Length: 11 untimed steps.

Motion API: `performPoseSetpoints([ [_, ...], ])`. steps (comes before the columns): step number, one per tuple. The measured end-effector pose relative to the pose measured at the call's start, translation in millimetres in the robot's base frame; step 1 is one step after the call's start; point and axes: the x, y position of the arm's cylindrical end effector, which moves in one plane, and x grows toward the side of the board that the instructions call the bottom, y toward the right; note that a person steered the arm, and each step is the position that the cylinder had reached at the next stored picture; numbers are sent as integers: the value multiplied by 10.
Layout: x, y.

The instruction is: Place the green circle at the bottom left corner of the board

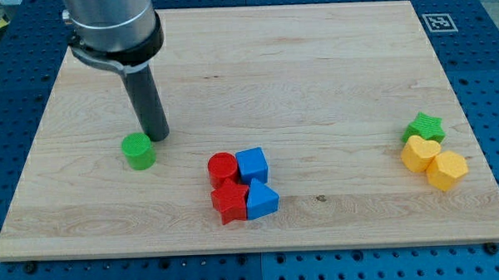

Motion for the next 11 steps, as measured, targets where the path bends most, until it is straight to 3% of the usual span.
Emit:
performPoseSetpoints([
  [3,429,-608],
  [9,926,-242],
  [11,925,-663],
])
